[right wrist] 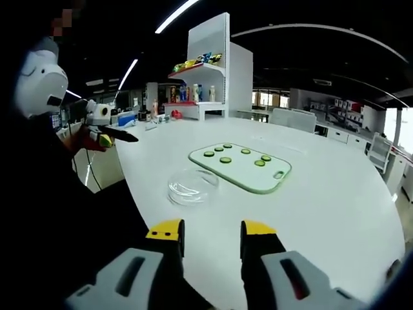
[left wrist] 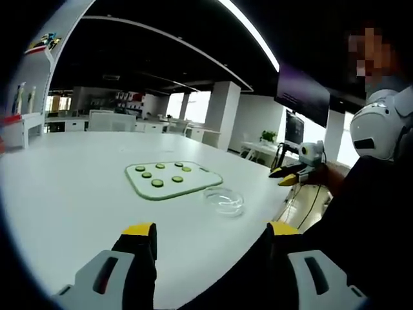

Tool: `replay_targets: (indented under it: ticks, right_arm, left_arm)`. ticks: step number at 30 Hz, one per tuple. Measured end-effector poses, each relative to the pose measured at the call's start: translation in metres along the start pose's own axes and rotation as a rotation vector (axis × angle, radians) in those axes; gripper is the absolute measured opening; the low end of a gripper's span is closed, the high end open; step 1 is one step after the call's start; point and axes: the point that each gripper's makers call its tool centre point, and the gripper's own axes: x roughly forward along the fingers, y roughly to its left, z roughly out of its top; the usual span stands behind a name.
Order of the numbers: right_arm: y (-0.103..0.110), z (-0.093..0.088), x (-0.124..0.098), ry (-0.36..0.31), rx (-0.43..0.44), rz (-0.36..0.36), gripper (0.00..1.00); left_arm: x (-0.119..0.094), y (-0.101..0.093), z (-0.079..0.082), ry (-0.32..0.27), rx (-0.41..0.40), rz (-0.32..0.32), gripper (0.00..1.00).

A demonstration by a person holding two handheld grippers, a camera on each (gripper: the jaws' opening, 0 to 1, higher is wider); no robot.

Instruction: Open the petri dish lid, add cucumber slices into the petri dish, and close the lid

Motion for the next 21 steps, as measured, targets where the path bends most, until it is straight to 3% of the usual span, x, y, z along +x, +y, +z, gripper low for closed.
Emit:
replay_targets:
  ticks: [11, 21]
  right_arm:
    - [0.016, 0.007, 0.02, -0.052, -0.058, 0.106, 0.39]
    - [0.019, 0.005, 0.037, -0.047, -0.071, 0.138, 0.39]
  left_arm:
    - [0.023, -0.007, -0.005, -0.01, 0.025, -0.084, 0.69]
    - [0.041, -0.007, -0.008, -0.003, 0.042, -0.122, 0.69]
